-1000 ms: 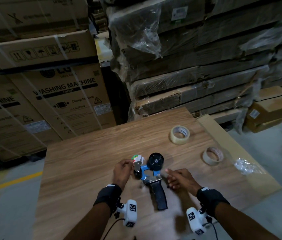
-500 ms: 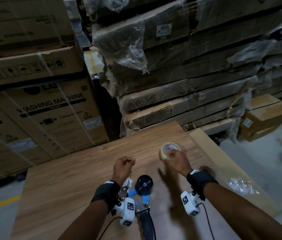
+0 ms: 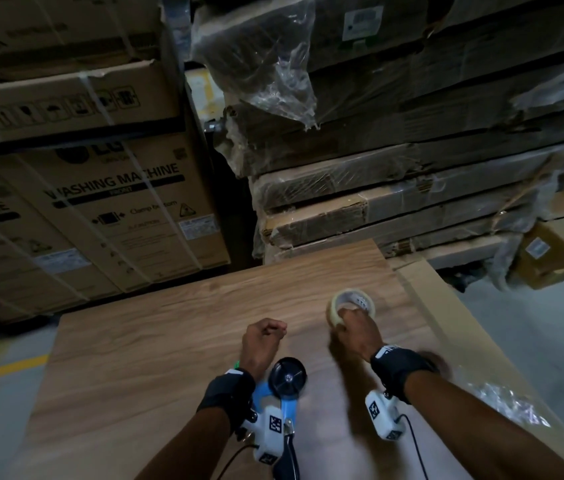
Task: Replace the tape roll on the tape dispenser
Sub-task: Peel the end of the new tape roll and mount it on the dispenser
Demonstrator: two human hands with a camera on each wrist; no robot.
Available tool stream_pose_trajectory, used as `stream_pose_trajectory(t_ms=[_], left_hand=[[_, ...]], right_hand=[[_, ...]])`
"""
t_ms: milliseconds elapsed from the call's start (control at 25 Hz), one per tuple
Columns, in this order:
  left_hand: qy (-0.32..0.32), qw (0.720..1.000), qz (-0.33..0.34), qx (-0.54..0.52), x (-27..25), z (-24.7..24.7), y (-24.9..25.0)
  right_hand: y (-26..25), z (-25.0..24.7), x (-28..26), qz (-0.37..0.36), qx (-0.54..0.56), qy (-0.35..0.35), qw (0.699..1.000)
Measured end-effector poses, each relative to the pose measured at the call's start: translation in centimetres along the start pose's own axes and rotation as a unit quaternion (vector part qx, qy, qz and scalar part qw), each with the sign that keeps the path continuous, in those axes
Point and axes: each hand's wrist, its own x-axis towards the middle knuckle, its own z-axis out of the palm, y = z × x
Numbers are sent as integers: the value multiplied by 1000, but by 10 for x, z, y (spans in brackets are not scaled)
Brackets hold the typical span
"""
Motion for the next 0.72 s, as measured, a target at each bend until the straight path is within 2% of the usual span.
stream_pose_trajectory(t_ms=[160, 360, 520, 720], left_hand=[[12, 1000, 17, 2, -6, 5, -1], [6, 999, 39, -10, -15, 15, 11], [-36, 993, 98, -51, -31, 12, 28], [-69, 984, 79, -144, -53, -6, 37]], right_hand=[[0, 0, -2, -10, 16, 15, 1000], [-19, 3, -27, 23, 160, 54, 985], [-52, -2, -53, 38, 375, 14, 926], [-96, -10, -84, -3, 507, -49, 861]])
